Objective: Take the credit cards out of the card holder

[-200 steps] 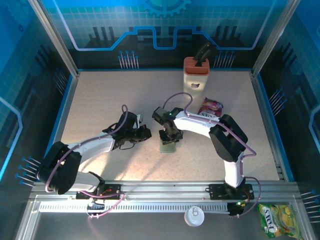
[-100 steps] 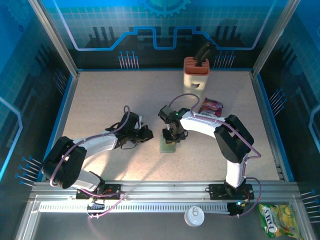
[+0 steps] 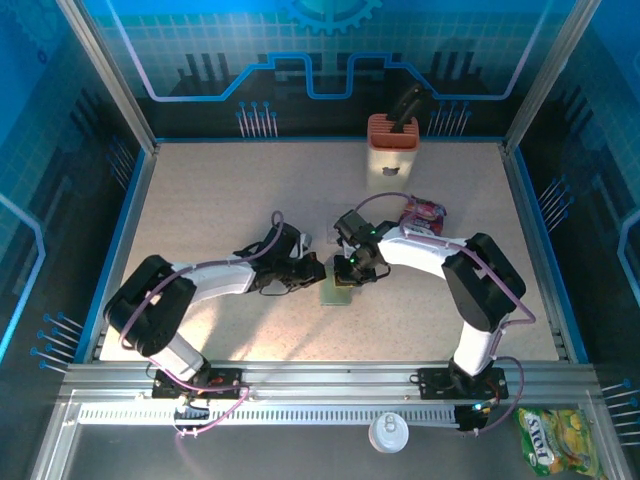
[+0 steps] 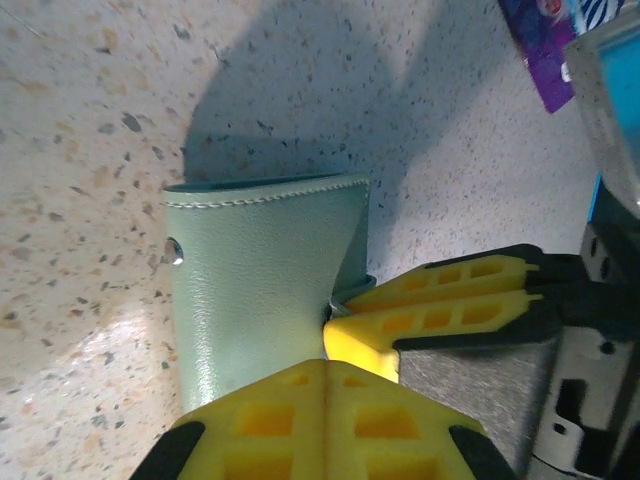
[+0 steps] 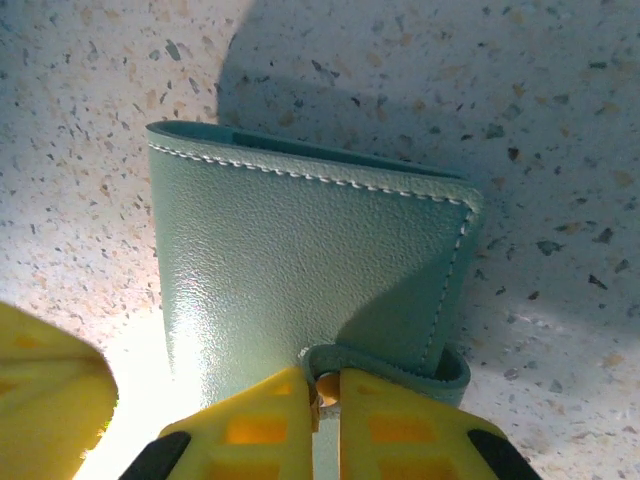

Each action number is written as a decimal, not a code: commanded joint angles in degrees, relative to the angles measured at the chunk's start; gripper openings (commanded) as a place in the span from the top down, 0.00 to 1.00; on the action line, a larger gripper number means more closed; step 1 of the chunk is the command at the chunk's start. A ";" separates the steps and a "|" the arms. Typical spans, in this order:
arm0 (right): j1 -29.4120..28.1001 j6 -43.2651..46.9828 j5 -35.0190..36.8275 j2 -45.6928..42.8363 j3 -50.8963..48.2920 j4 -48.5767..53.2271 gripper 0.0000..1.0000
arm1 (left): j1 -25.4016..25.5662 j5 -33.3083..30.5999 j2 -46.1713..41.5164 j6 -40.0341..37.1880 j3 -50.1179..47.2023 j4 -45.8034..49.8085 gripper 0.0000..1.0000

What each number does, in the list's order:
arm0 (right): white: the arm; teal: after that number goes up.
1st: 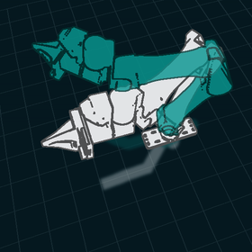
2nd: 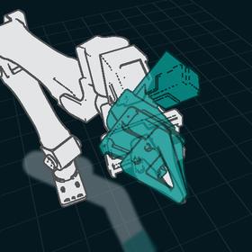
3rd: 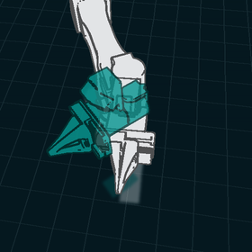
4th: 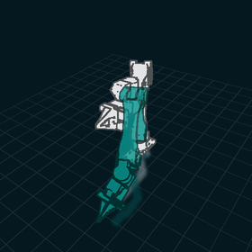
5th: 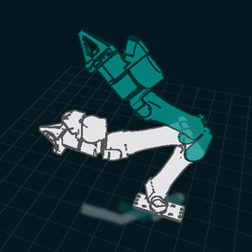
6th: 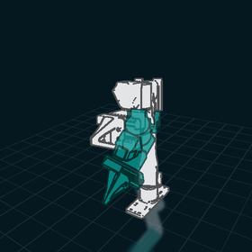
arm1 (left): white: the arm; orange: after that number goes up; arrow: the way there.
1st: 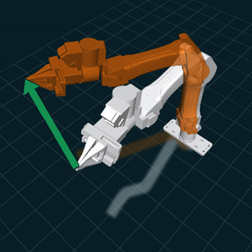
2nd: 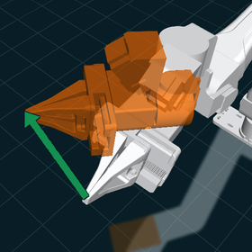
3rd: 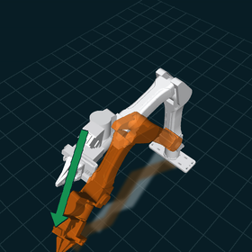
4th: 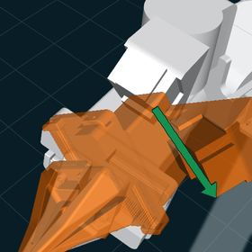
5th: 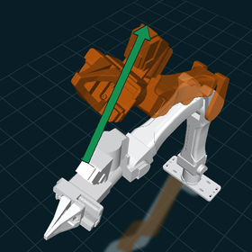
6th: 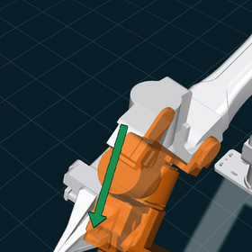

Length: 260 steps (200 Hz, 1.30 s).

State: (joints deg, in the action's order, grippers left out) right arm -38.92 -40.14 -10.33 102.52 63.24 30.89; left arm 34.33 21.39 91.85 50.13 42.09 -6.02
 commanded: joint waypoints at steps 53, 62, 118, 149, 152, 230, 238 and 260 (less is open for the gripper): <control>1.55 -1.76 -2.09 0.23 -5.60 -3.44 0.92 | 0.92 2.28 4.99 3.43 -0.20 -0.09 0.99; 1.88 -1.97 -2.56 0.04 -6.05 -3.94 0.92 | 0.92 1.95 5.51 3.39 -0.31 1.07 0.99; 3.52 -2.31 -3.55 -1.14 -8.56 -5.82 0.95 | -0.38 1.42 8.84 5.19 -3.08 1.55 1.00; 5.01 -2.66 -5.37 -2.38 -10.38 -7.45 0.96 | -1.12 0.86 9.29 6.12 -4.29 2.17 1.00; 5.19 -2.71 -5.40 -2.52 -10.54 -7.55 0.96 | -1.11 0.85 9.38 6.16 -4.29 2.30 1.00; 9.28 -2.92 -10.24 -4.70 -15.29 -11.41 0.99 | -1.94 1.20 11.26 7.56 -5.48 1.09 1.00; 9.51 -2.93 -10.50 -4.87 -15.55 -11.59 0.99 | -1.97 1.20 11.24 7.63 -5.44 1.06 1.00; 9.73 -2.50 -9.96 -6.00 -15.10 -10.28 0.97 | -1.91 1.18 10.83 7.44 -5.27 1.10 1.00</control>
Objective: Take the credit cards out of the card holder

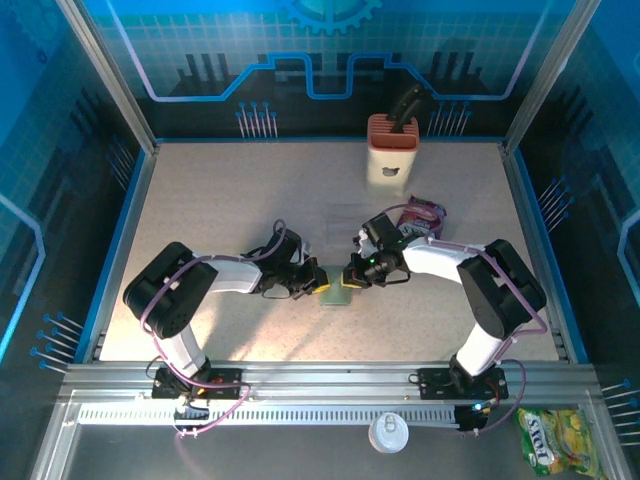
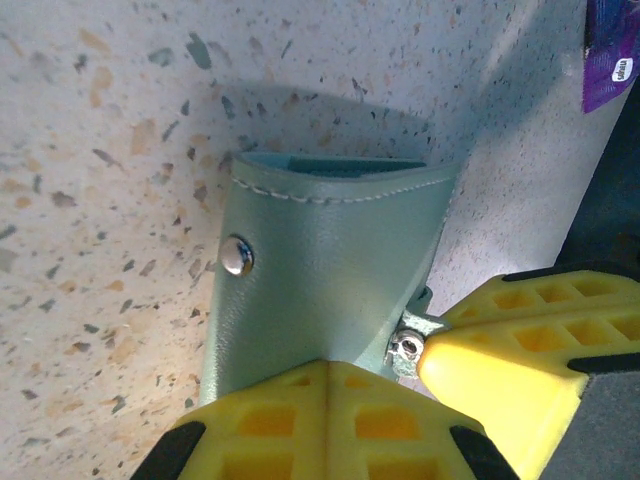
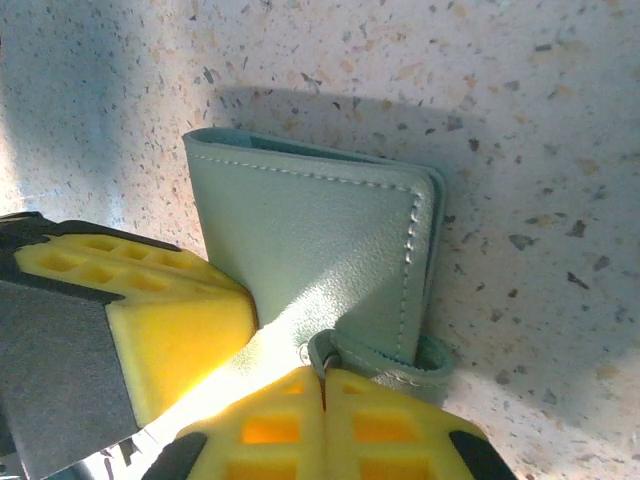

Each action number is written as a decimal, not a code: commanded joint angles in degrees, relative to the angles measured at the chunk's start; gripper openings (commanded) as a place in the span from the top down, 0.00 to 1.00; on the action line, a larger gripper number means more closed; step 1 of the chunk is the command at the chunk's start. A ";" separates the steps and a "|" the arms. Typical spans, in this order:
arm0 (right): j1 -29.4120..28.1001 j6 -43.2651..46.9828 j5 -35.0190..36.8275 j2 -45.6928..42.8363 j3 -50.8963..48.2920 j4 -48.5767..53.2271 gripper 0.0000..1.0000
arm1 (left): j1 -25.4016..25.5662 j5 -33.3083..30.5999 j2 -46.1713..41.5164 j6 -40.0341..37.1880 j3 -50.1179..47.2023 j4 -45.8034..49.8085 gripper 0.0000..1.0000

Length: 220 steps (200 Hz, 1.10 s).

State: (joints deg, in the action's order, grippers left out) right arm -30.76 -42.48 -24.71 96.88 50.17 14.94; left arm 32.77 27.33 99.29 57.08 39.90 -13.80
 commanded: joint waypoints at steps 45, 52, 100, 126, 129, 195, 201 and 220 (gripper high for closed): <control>1.34 2.84 10.78 -3.01 2.21 13.15 0.87 | -0.16 -5.01 1.96 -0.77 -2.33 9.58 1.00; 1.24 3.30 11.22 -3.01 2.81 13.89 0.86 | 0.00 -5.01 2.00 -0.90 -2.20 9.63 1.00; 0.58 3.72 12.70 -3.10 4.62 15.65 0.81 | 0.71 -5.08 2.27 -1.70 -0.88 10.76 1.00; 0.27 3.81 11.09 -3.45 4.85 13.98 0.79 | 0.88 -4.93 2.53 -1.70 -0.79 10.55 1.00; 0.29 3.73 10.76 -3.55 4.84 13.71 0.79 | 0.82 -4.92 2.64 -1.73 -0.79 10.47 1.00; 0.19 3.19 7.32 -2.02 5.21 11.51 0.65 | 0.91 -4.94 2.51 -1.64 -0.88 10.29 1.00; 0.11 3.28 7.14 -1.81 5.20 11.52 0.63 | 0.86 -5.00 2.49 -1.62 -0.96 10.22 1.00; -0.06 3.46 7.29 -1.51 5.23 11.85 0.60 | 0.88 -5.01 2.56 -1.43 -1.04 9.97 1.00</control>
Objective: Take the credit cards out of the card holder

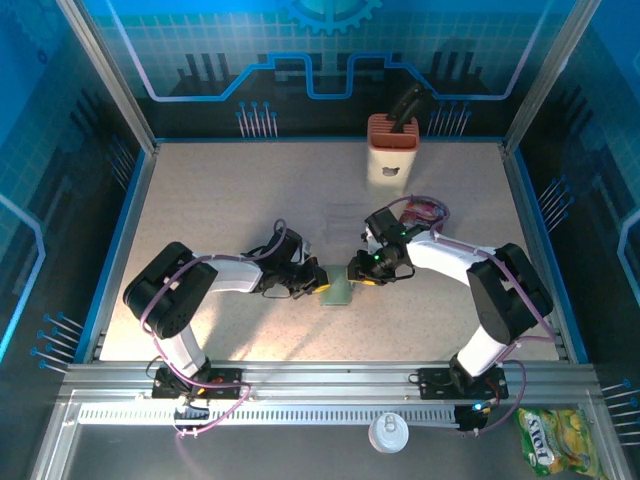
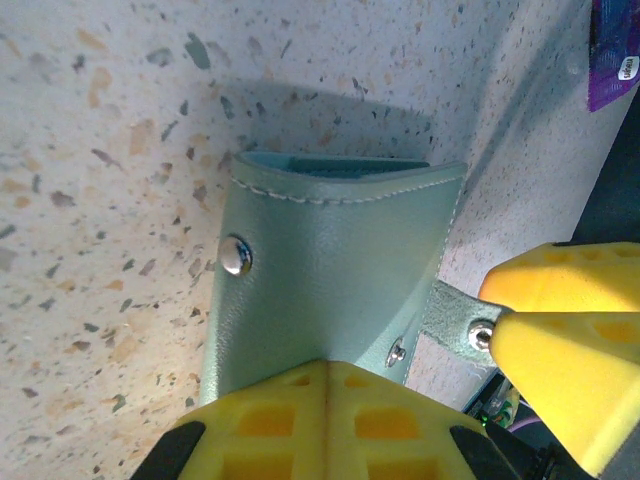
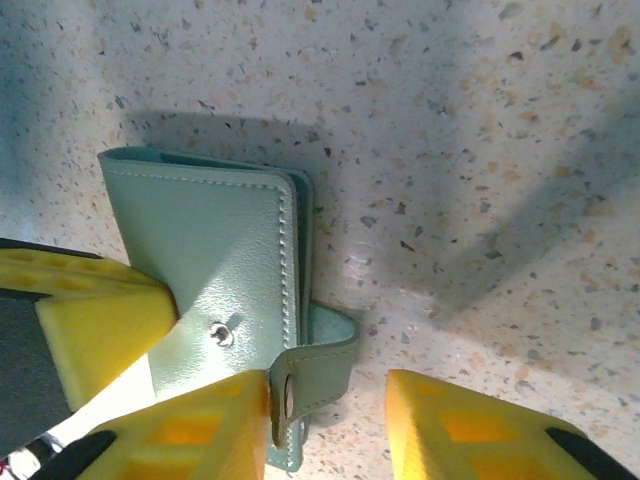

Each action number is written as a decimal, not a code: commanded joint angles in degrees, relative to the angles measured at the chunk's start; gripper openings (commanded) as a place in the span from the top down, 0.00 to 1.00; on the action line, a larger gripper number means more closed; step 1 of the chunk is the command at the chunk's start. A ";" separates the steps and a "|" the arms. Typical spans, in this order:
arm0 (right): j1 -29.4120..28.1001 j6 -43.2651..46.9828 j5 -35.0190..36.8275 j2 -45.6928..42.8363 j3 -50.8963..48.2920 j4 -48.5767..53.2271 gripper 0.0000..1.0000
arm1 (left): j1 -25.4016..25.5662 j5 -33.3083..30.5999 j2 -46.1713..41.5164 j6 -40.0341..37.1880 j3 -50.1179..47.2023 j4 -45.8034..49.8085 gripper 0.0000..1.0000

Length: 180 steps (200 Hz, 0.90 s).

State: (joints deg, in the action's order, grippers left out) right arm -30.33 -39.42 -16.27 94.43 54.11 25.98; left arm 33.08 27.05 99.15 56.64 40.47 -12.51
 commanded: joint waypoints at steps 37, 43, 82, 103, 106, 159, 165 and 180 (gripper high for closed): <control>-0.59 0.71 0.32 1.52 2.02 2.92 0.53 | 0.61 -4.81 2.53 -0.92 -1.71 8.73 1.00; -0.61 0.81 0.43 1.68 2.18 3.26 0.52 | 0.59 -4.80 2.55 -0.94 -1.69 8.73 1.00; -0.87 1.10 1.28 2.52 2.36 4.08 0.58 | 0.62 -4.81 2.45 -0.92 -1.71 8.73 1.00; -0.96 0.92 1.27 3.05 2.54 4.13 0.65 | 0.72 -4.73 2.44 -0.85 -1.71 8.71 1.00; -1.01 0.92 1.26 3.07 2.58 4.16 0.66 | 0.74 -4.72 2.45 -0.87 -1.71 8.73 1.00; -1.66 0.55 0.44 4.69 2.65 2.88 0.74 | 0.86 -4.81 2.25 -0.92 -1.53 8.82 1.00; -1.75 0.48 0.32 4.91 2.75 2.77 0.75 | 0.87 -4.81 2.23 -0.84 -1.54 8.89 1.00; -2.06 0.18 0.10 5.28 2.91 2.21 0.78 | 0.88 -4.72 2.18 -0.87 -1.53 8.65 1.00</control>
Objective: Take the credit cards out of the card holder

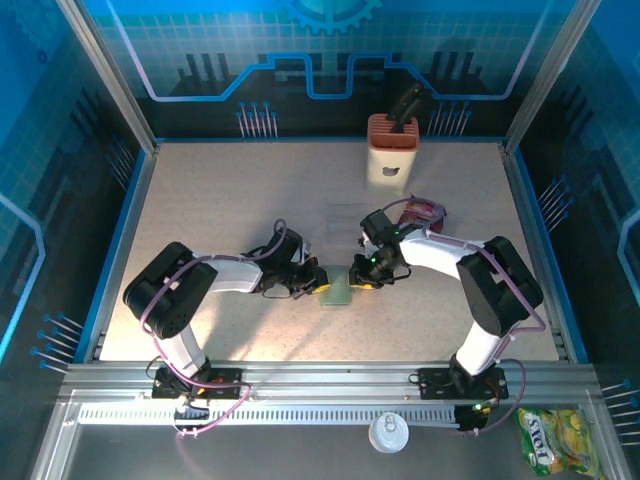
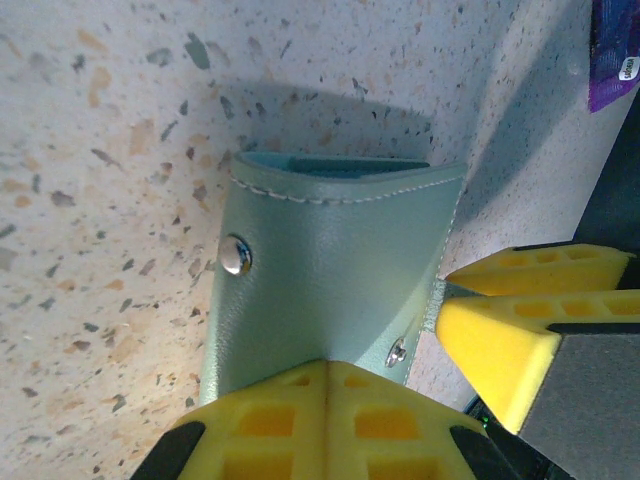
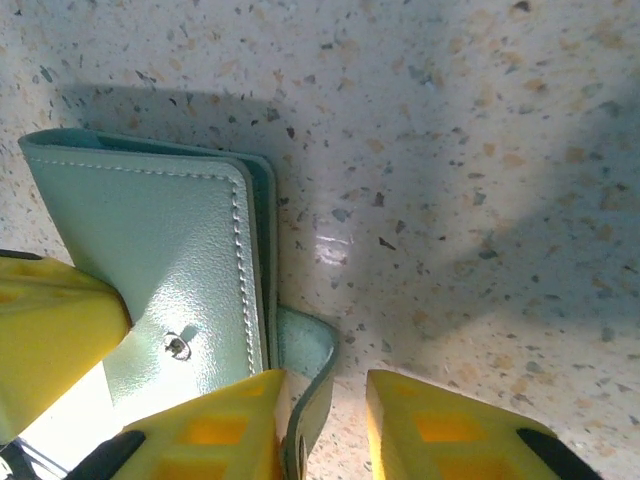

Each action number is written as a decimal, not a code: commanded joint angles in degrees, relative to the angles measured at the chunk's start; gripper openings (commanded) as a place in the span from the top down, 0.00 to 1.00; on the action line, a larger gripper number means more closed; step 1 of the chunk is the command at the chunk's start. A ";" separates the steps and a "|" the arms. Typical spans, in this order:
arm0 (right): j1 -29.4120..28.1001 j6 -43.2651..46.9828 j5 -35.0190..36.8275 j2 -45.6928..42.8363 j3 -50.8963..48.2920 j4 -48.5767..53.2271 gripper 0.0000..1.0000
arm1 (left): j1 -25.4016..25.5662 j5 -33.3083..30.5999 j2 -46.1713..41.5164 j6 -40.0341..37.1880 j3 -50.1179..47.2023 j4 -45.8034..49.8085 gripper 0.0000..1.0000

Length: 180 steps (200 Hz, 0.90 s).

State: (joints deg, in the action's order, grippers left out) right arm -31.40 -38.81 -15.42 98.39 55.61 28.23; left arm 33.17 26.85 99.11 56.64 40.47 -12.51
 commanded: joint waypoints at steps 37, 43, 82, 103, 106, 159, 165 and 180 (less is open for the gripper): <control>-1.52 -1.08 -0.88 1.73 1.40 -0.81 0.83 | 0.79 -4.37 2.05 -0.92 -1.44 8.39 1.00; -1.55 -1.05 -0.77 1.72 1.38 -0.81 0.85 | 0.78 -4.35 1.97 -0.92 -1.44 8.29 1.00; -1.56 -0.66 -0.07 1.04 1.85 0.07 0.91 | 0.57 -3.95 0.76 -2.52 -0.08 10.06 0.98; -1.55 -0.37 0.26 0.49 2.14 0.66 0.93 | 0.12 -4.43 -1.59 -4.17 1.44 12.79 0.95; -1.52 -0.39 0.26 0.47 2.26 0.73 0.93 | -0.02 -4.44 -1.90 -4.37 1.59 13.11 0.95; -1.52 1.13 0.93 -0.65 4.82 4.26 0.95 | -2.60 -6.81 -10.23 -7.87 2.51 14.06 0.91; -1.69 1.42 1.08 -0.74 5.23 4.95 0.95 | -3.02 -7.29 -11.00 -8.34 2.51 14.03 0.91; -1.95 2.21 1.72 -1.13 6.69 6.74 0.95 | -3.88 -7.95 -12.46 -9.36 2.57 14.18 0.90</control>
State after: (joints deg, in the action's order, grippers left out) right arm -32.36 -38.33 -14.92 99.29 59.37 30.52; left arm 30.68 21.56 89.86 50.76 42.04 -0.82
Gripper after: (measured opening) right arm 0.067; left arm 0.095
